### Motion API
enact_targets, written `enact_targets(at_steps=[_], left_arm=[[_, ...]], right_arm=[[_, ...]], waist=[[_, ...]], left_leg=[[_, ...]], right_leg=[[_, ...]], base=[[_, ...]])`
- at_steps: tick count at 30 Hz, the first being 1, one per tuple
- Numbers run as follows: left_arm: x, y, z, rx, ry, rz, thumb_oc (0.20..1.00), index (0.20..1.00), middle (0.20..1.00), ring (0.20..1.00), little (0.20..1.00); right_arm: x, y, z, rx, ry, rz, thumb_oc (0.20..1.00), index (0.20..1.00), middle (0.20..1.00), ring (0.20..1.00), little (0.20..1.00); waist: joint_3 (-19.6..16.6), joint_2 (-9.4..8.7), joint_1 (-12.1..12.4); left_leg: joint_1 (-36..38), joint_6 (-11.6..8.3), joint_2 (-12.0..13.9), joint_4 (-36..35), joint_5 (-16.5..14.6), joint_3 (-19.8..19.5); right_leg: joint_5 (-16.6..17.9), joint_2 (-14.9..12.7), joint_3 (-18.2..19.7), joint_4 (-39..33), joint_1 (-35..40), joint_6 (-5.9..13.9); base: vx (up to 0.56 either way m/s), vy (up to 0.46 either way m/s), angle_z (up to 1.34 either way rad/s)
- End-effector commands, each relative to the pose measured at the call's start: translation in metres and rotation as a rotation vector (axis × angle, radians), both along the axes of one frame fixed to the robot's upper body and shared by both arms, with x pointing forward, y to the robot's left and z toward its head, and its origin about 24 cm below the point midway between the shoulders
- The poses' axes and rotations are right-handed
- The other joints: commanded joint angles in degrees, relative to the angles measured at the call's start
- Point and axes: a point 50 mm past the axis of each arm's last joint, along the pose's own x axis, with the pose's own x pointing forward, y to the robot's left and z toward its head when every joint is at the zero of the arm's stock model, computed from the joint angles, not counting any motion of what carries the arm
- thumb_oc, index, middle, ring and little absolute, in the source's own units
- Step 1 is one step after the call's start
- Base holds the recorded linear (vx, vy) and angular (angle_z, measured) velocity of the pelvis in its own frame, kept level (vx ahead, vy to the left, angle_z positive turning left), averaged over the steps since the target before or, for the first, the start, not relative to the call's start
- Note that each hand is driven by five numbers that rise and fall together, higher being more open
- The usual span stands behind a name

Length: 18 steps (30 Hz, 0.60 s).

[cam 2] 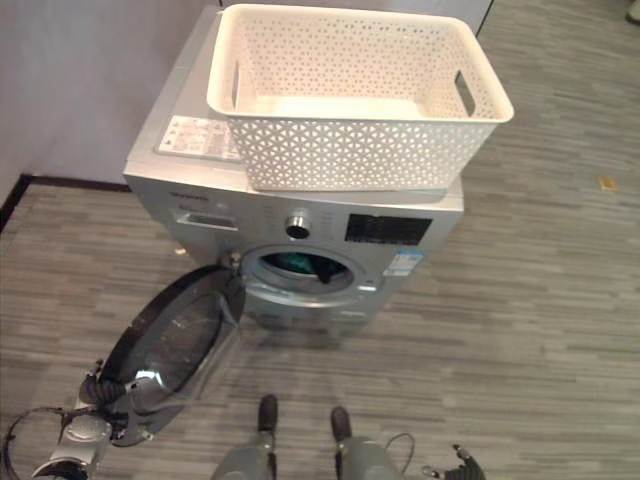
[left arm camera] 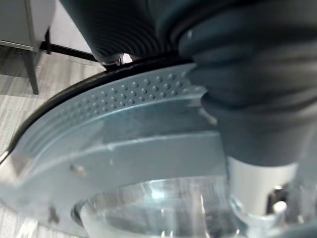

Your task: Grab the laundry basket,head to the washer,open it,put in the laundry and shut it.

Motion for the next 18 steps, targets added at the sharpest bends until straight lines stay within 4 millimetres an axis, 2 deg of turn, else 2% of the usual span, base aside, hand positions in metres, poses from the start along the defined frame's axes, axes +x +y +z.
enact_targets(at_steps=[1, 2, 3, 4, 5, 6, 7, 8, 9, 11, 13, 14, 16, 17, 18], left_arm=[[0.04, -0.033, 0.007, -0.018, -0.027, -0.113, 1.0, 1.0, 1.0, 1.0, 1.0], [0.05, -0.041, 0.01, -0.021, -0.037, -0.139, 1.0, 1.0, 1.0, 1.0, 1.0], [0.059, -0.053, 0.012, -0.038, -0.056, -0.17, 1.0, 1.0, 1.0, 1.0, 1.0], [0.059, -0.055, 0.011, -0.046, -0.057, -0.173, 1.0, 1.0, 1.0, 1.0, 1.0], [0.057, -0.055, 0.009, -0.053, -0.052, -0.167, 1.0, 1.0, 1.0, 1.0, 1.0], [0.057, -0.055, 0.009, -0.053, -0.052, -0.167, 1.0, 1.0, 1.0, 1.0, 1.0], [0.059, -0.06, 0.008, -0.059, -0.055, -0.178, 1.0, 1.0, 1.0, 1.0, 1.0], [0.065, -0.078, 0.005, -0.09, -0.062, -0.206, 1.0, 1.0, 1.0, 1.0, 1.0], [0.065, -0.079, 0.004, -0.09, -0.061, -0.206, 1.0, 1.0, 1.0, 1.0, 1.0], [0.077, -0.125, -0.001, -0.189, -0.105, -0.236, 1.0, 1.0, 1.0, 1.0, 1.0], [0.096, -0.174, 0.011, -0.213, -0.158, -0.353, 1.0, 1.0, 1.0, 1.0, 1.0], [0.097, -0.174, 0.011, -0.213, -0.159, -0.353, 1.0, 1.0, 1.0, 1.0, 1.0], [0.103, -0.248, 0.021, -0.354, -0.206, -0.527, 1.0, 1.0, 1.0, 1.0, 1.0], [0.098, -0.312, 0.038, -0.414, -0.238, -0.744, 1.0, 1.0, 1.0, 1.0, 1.0], [0.086, -0.356, 0.05, -0.466, -0.248, -0.914, 1.0, 1.0, 1.0, 1.0, 1.0]], right_arm=[[0.017, -0.038, 0.024, -0.101, -0.126, -0.088, 1.0, 1.0, 1.0, 1.0, 1.0], [0.016, -0.05, 0.029, -0.133, -0.131, -0.13, 1.0, 1.0, 1.0, 1.0, 1.0], [0.021, -0.056, 0.033, -0.152, -0.146, -0.144, 1.0, 1.0, 1.0, 1.0, 1.0], [0.03, -0.055, 0.035, -0.148, -0.163, -0.122, 1.0, 1.0, 1.0, 1.0, 1.0], [0.033, -0.054, 0.036, -0.142, -0.17, -0.106, 1.0, 1.0, 1.0, 1.0, 1.0], [0.033, -0.054, 0.036, -0.142, -0.17, -0.106, 1.0, 1.0, 1.0, 1.0, 1.0], [0.036, -0.053, 0.037, -0.141, -0.182, -0.099, 1.0, 1.0, 1.0, 1.0, 1.0], [0.036, -0.049, 0.035, -0.125, -0.187, -0.106, 1.0, 1.0, 1.0, 1.0, 1.0], [0.036, -0.049, 0.035, -0.126, -0.187, -0.107, 1.0, 1.0, 1.0, 1.0, 1.0], [0.032, -0.036, 0.026, -0.099, -0.167, -0.108, 1.0, 1.0, 1.0, 1.0, 1.0], [0.039, -0.018, 0.019, -0.069, -0.166, -0.072, 1.0, 1.0, 1.0, 1.0, 1.0], [0.039, -0.018, 0.019, -0.069, -0.166, -0.073, 1.0, 1.0, 1.0, 1.0, 1.0], [0.053, 0.002, 0.014, -0.033, -0.177, -0.016, 1.0, 1.0, 1.0, 1.0, 1.0], [0.066, 0.019, 0.011, -0.008, -0.177, 0.053, 1.0, 1.0, 1.0, 1.0, 1.0], [0.069, 0.024, 0.009, -0.007, -0.169, 0.079, 1.0, 1.0, 1.0, 1.0, 1.0]], waist=[[1.1, -1.79, -3.2], [1.4, -1.68, -3.8], [2.0, -2.61, -4.1], [1.8, -4.43, -4.4], [1.1, -4.99, -4.9], [0.9, -4.97, -5.0], [0.4, -5.38, -5.4], [-1.2, -4.94, -5.8], [-1.0, -4.91, -5.8], [-2.9, -2.8, -7.2], [-2.7, -3.17, -8.1], [-2.6, -3.17, -8.1], [-1.7, -3.71, -8.4], [-1.0, -3.99, -8.3], [-0.8, -3.91, -8.4]], left_leg=[[-4.5, 3.18, -1.3, -0.2, 0.1, 1.1], [-5.5, 3.05, -1.3, 0.4, -0.3, 3.4], [-6.9, 3.05, -2.2, 7.6, -2.0, 4.9], [-6.4, 3.3, -5.0, 15.8, -5.8, 2.1], [-5.2, 4.01, -5.8, 16.7, -8.8, 2.5], [-5.3, 4.0, -5.8, 16.6, -8.6, 2.4], [-4.1, 4.53, -6.0, 17.8, -10.7, 3.3], [-0.6, 5.24, -6.5, 15.0, -12.1, 1.7], [-0.2, 5.23, -6.4, 14.8, -12.0, 1.7], [4.7, 5.44, -5.1, 6.1, -10.1, 1.2], [5.0, 5.81, -6.1, 5.2, -10.1, 0.1], [5.1, 5.83, -6.1, 5.2, -10.2, 0.1], [4.4, 6.49, -7.2, 5.9, -10.7, 1.1], [4.3, 7.07, -7.6, 6.2, -11.4, 2.9], [4.2, 7.31, -7.8, 6.0, -11.6, 3.8]], right_leg=[[-1.2, -0.9, -0.6, 2.2, -0.1, 3.29], [-0.6, -1.5, -2.5, 1.7, 0.0, 3.15], [1.7, -2.9, -3.9, 0.6, -0.7, 3.06], [3.5, -4.1, -3.3, -0.2, -1.3, 3.14], [4.0, -4.6, -3.2, -1.1, -1.2, 3.11], [4.1, -4.6, -3.2, -1.2, -1.4, 3.11], [4.8, -5.3, -3.1, -2.5, -1.1, 3.33], [5.3, -5.5, -3.0, -4.6, -0.5, 3.54], [5.3, -5.5, -3.1, -4.7, -0.1, 3.51], [5.2, -5.2, -4.1, -5.8, 0.4, 3.78], [6.1, -5.6, -3.2, -5.7, 0.1, 4.25], [6.1, -5.6, -3.1, -5.7, 0.2, 4.25], [7.9, -6.2, -1.4, -6.3, -0.6, 5.25], [9.1, -6.5, 0.5, -6.7, -1.3, 6.2], [10.0, -6.9, 1.3, -7.1, -1.8, 6.77]], base=[[-0.13, -0.133, 1.31], [-0.33, -0.201, 1.15], [-0.39, -0.173, 1.04], [-0.38, -0.137, 0.84], [-0.18, -0.069, 0.47], [-0.12, -0.023, 0.04], [-0.06, 0.005, -0.06], [-0.06, 0.004, 0.05], [0.01, 0.069, 0.2], [0.0, 0.108, 0.32], [-0.06, 0.1, 0.74], [-0.09, 0.101, 0.39], [-0.16, 0.159, -0.28], [-0.19, 0.208, -0.96], [-0.15, 0.204, -1.64]])
